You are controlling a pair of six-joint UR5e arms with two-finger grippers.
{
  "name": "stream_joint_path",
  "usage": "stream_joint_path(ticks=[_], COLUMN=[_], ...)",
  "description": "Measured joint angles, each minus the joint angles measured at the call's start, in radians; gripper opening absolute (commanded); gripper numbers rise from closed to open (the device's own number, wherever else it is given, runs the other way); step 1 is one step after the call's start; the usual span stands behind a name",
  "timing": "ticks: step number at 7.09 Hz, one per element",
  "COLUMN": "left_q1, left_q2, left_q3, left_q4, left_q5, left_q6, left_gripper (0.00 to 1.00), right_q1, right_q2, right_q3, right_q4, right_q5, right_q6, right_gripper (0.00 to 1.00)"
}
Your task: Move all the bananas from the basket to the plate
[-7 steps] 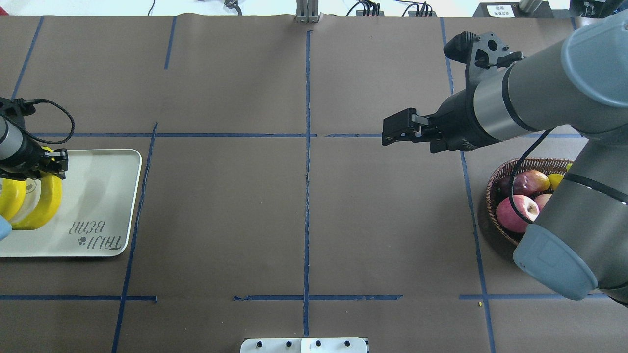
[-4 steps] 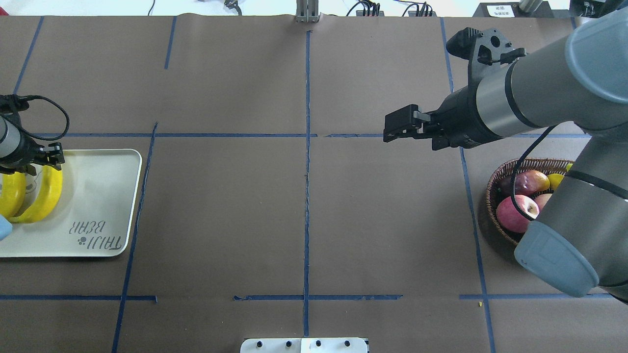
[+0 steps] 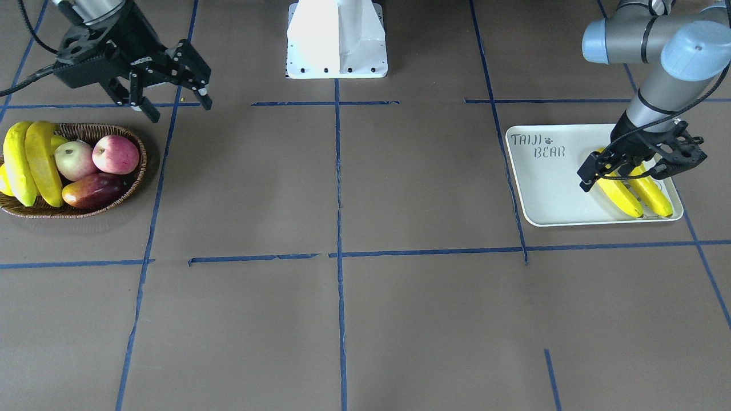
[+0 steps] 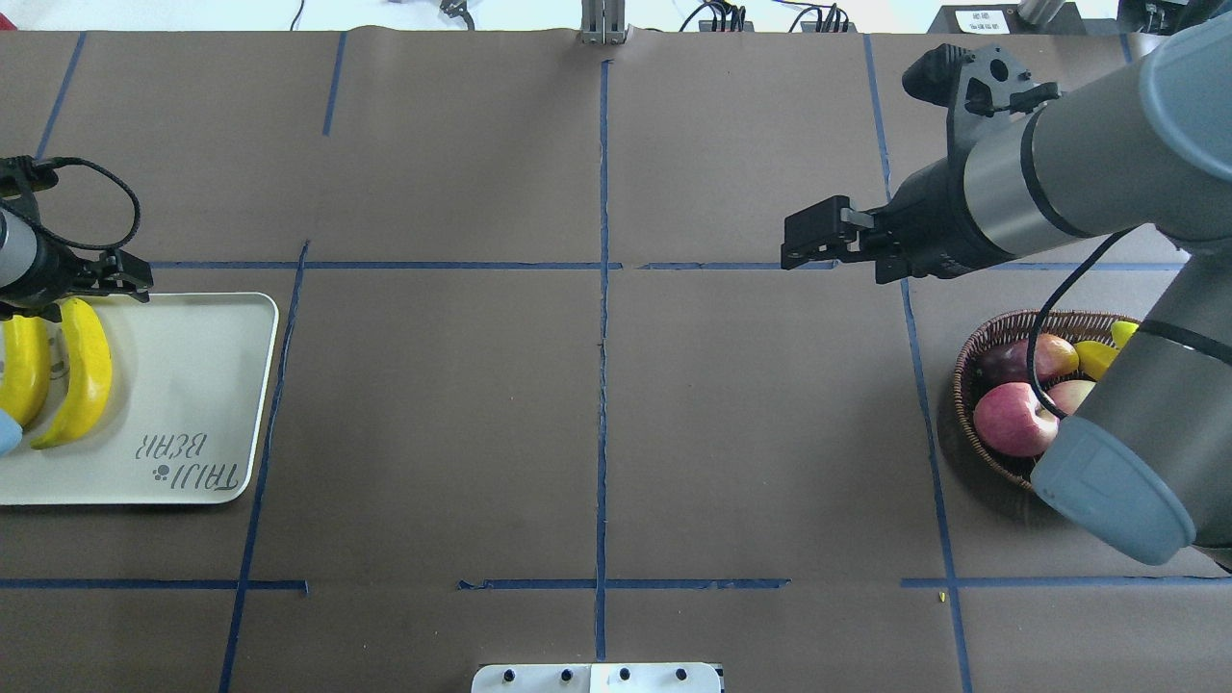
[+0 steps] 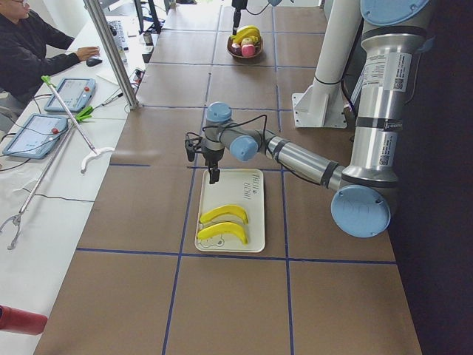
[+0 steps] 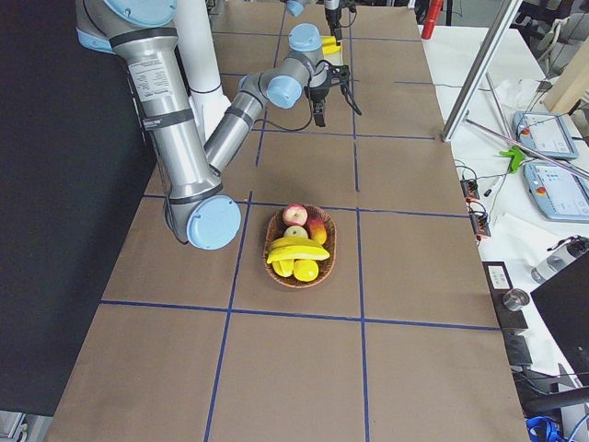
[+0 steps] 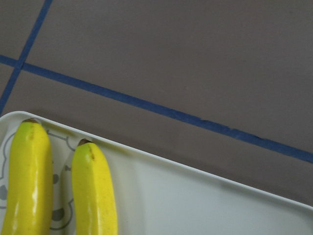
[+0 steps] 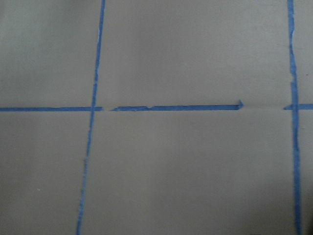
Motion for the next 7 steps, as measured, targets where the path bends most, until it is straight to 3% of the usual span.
stream_joint_path(ticks=[3,5,7], left_q1=[0.044,0.123,0.198], left_q2=[-0.145,-0.215,-0.268], left_q3=[-0.051,-0.051,-0.049], left_q4=[0.009,0.01,0.01], left_q5=[-0.086,-0.085,-0.045], left_q6=[-0.196,-0.296,-0.369], left_gripper=[1.0,1.0,1.0], right_q1=[0.178,0.241,0.327], right_q2=[-0.284,-0.417,-0.497], right_q3=[0.014,0.003,-0.069], right_q4=[0.006,0.005,0.02], right_q5=[0.102,0.118,0.205], right_q6=[-0.402,-0.569,-0.741], right_gripper=[1.0,1.0,1.0])
